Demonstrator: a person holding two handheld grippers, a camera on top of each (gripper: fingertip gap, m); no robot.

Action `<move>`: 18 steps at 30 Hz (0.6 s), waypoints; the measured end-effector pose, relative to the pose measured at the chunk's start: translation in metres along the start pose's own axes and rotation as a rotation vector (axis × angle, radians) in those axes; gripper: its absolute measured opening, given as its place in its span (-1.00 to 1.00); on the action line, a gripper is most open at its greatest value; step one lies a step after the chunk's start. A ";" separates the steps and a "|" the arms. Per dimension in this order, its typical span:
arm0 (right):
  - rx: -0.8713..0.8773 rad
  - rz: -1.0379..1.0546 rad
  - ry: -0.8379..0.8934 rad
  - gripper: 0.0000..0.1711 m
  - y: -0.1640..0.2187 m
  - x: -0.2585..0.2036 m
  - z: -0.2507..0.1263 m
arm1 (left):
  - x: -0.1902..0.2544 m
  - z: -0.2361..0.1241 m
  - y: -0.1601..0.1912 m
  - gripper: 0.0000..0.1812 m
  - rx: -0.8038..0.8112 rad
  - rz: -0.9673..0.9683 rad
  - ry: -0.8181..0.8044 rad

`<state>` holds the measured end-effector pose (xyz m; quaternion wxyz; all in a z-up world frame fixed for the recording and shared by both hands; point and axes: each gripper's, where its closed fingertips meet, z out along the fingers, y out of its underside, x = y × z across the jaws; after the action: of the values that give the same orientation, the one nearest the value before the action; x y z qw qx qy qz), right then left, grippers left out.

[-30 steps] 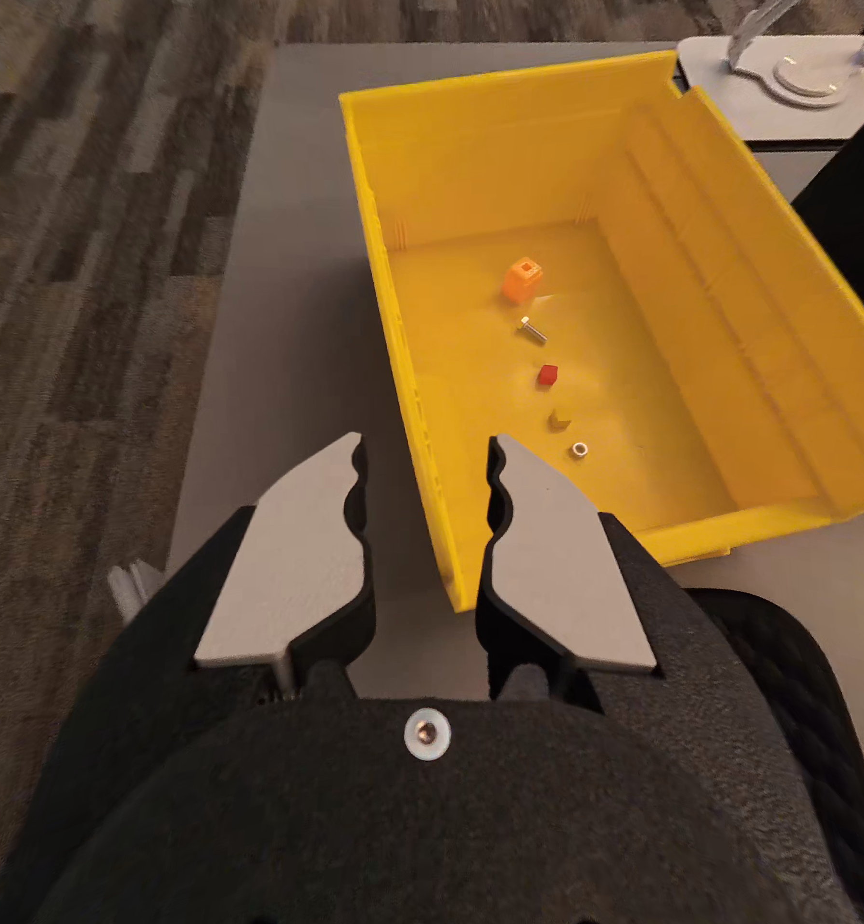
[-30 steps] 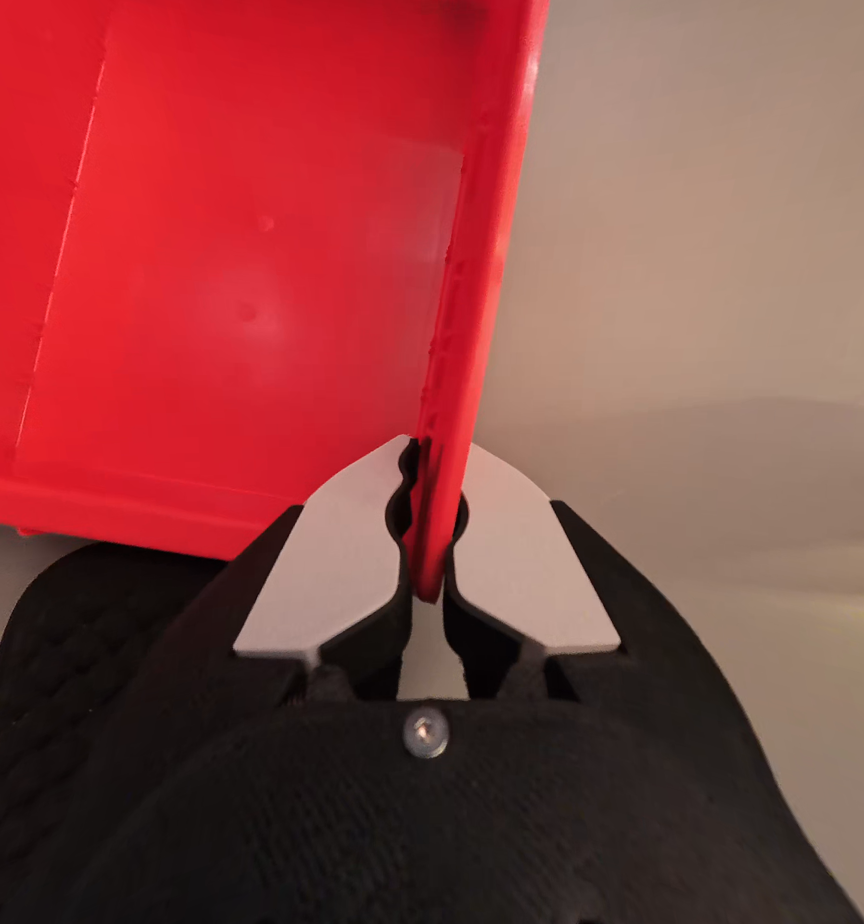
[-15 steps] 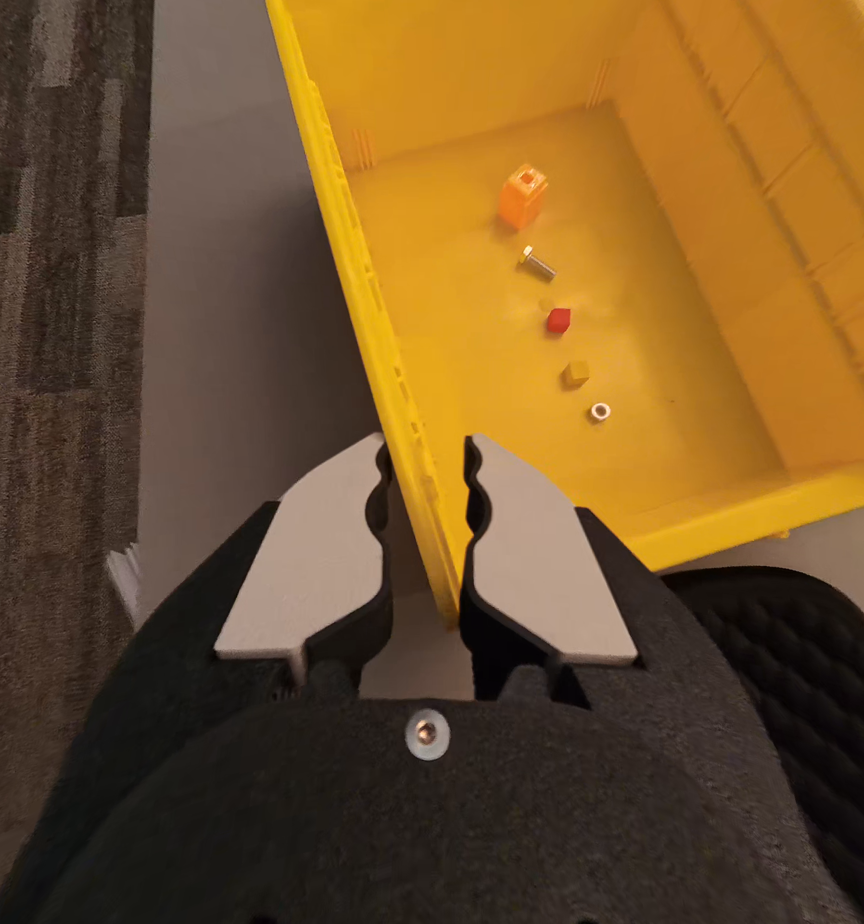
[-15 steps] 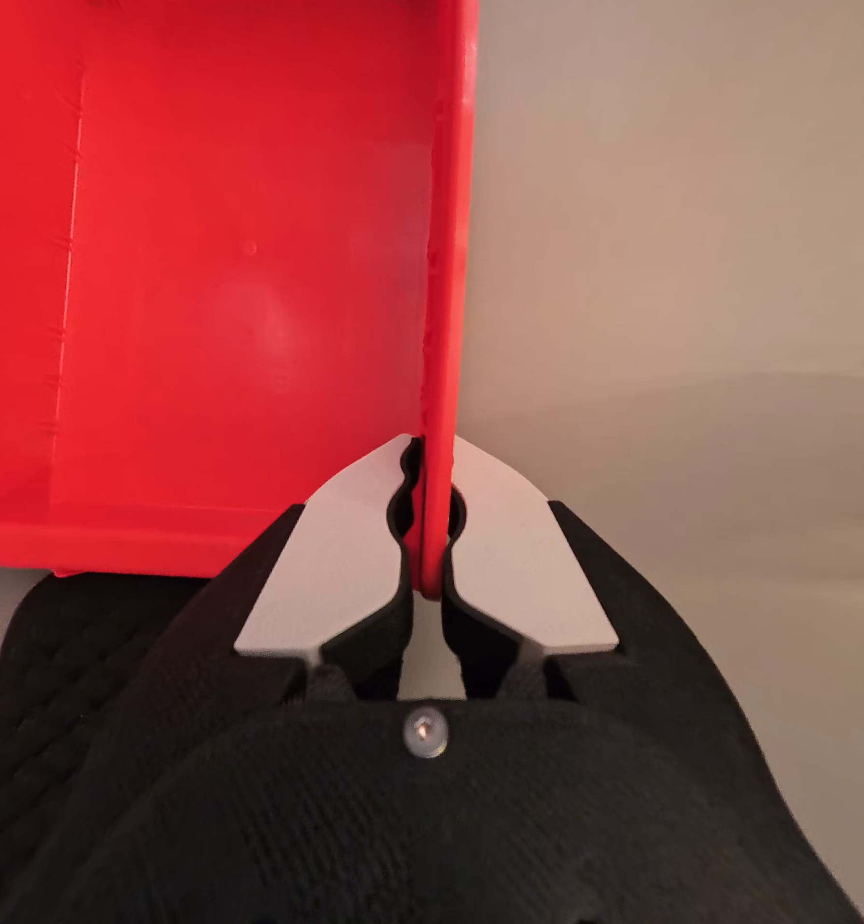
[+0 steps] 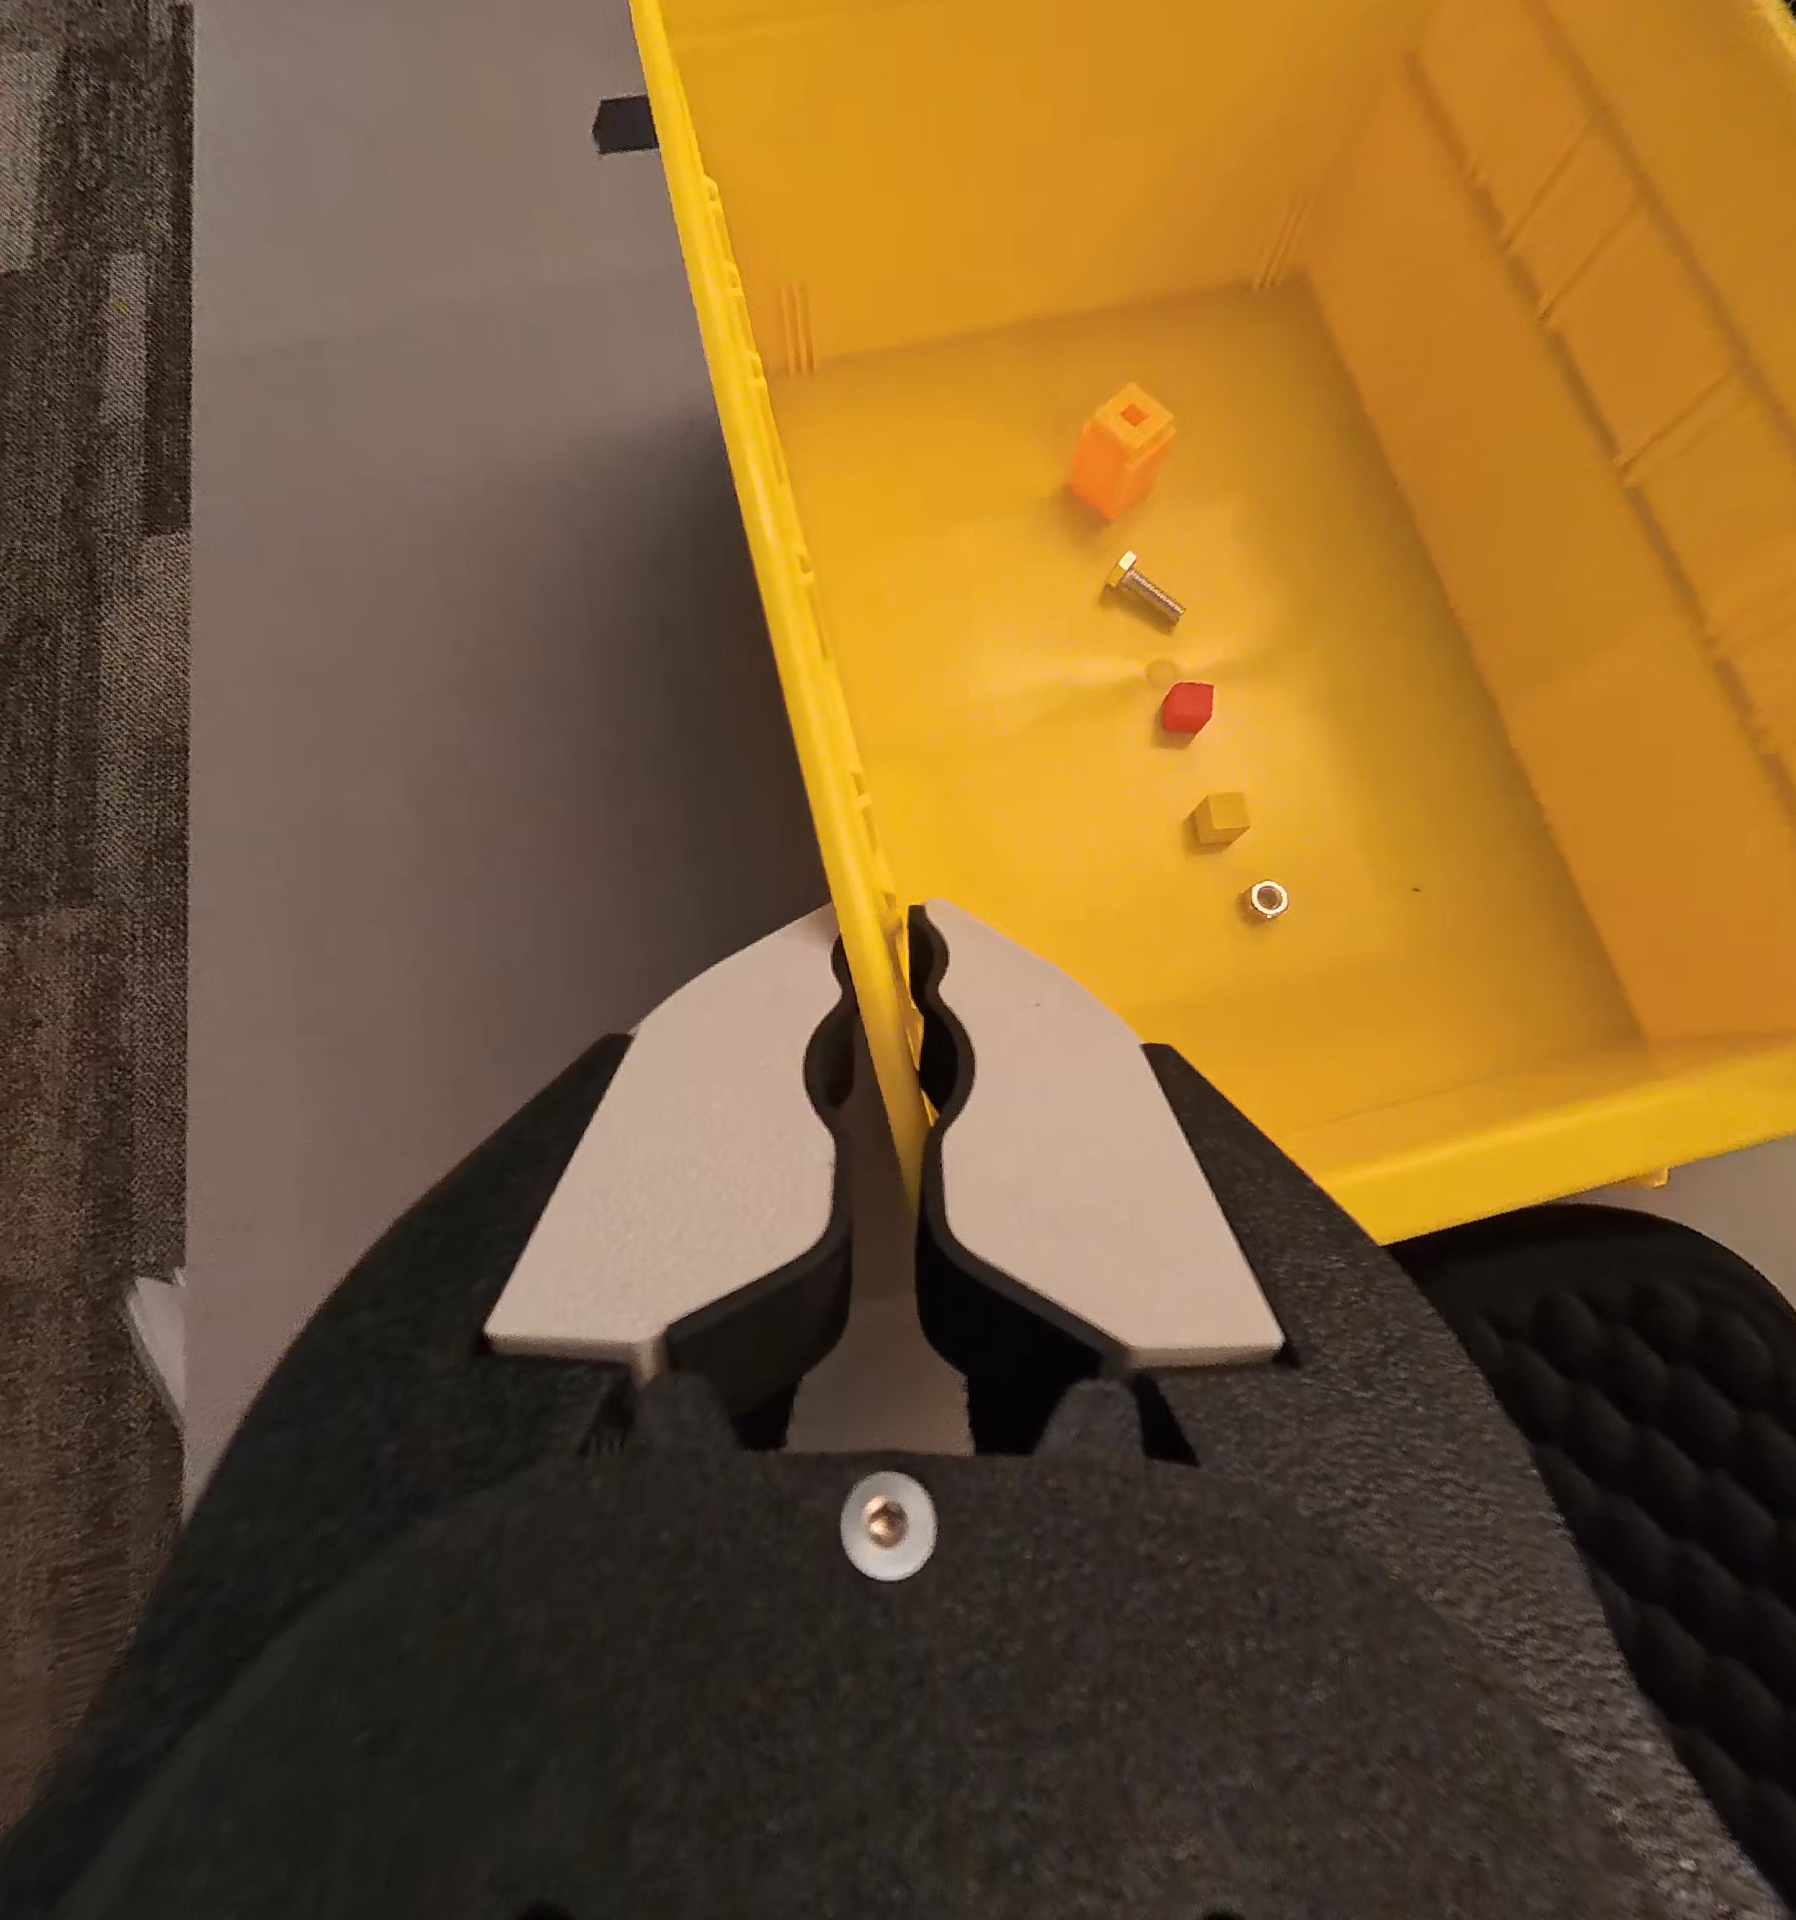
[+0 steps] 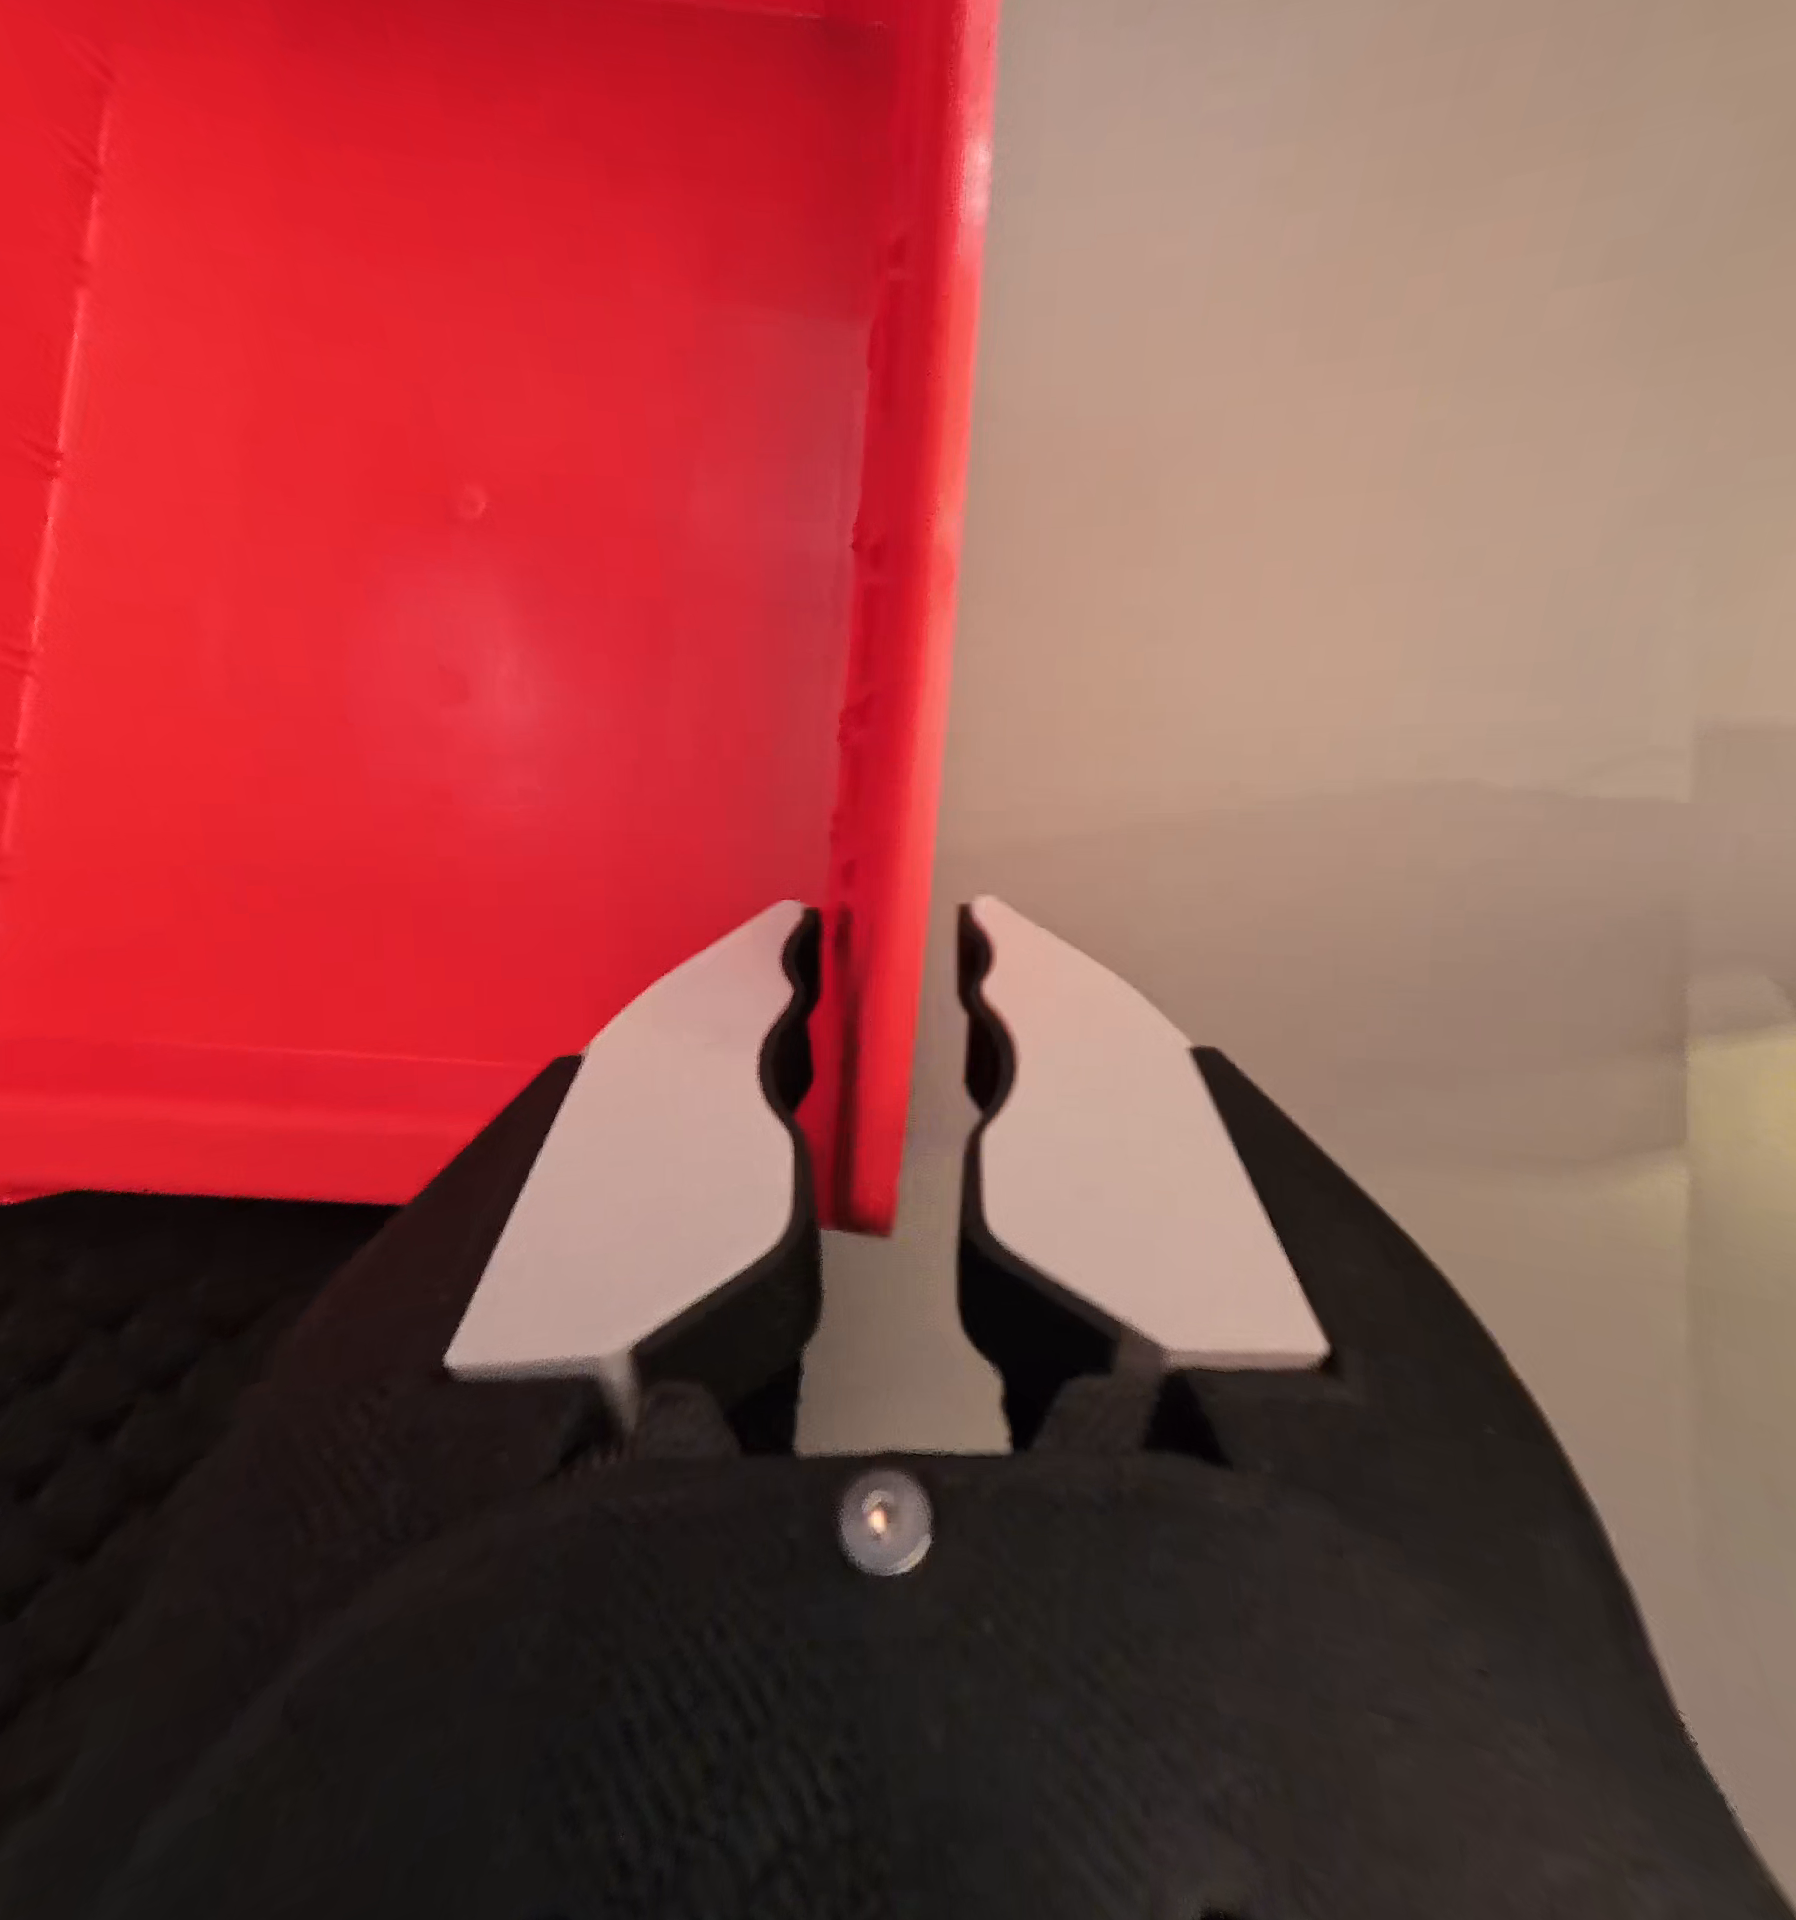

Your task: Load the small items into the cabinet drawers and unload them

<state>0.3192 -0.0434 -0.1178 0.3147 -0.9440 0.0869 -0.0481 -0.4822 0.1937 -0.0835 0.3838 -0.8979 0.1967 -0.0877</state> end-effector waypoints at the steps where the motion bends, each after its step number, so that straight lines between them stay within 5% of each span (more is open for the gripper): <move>1: 0.015 -0.013 0.046 -0.62 -0.003 0.006 -0.004 | 0.001 -0.001 0.001 -0.92 0.002 -0.005 0.003; 3: 0.108 -0.043 0.163 -0.46 -0.018 0.015 -0.022 | 0.001 -0.005 0.001 -0.92 0.015 -0.008 0.009; 7: 0.450 -0.187 0.372 -0.47 -0.076 -0.012 -0.094 | -0.001 -0.038 -0.026 -0.80 0.201 -0.036 -0.002; 12: 0.770 -0.529 0.121 -0.51 -0.131 -0.178 -0.132 | 0.022 -0.095 -0.079 -0.54 0.483 0.057 -0.031; 18: 1.058 -0.929 -0.141 -0.53 -0.146 -0.382 -0.135 | 0.072 -0.140 -0.147 -0.59 0.667 0.250 -0.103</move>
<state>-0.0554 0.0671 0.0640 0.6832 -0.6046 -0.3804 -0.1517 -0.4177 0.1644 0.1198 0.6728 -0.6956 0.2461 -0.0543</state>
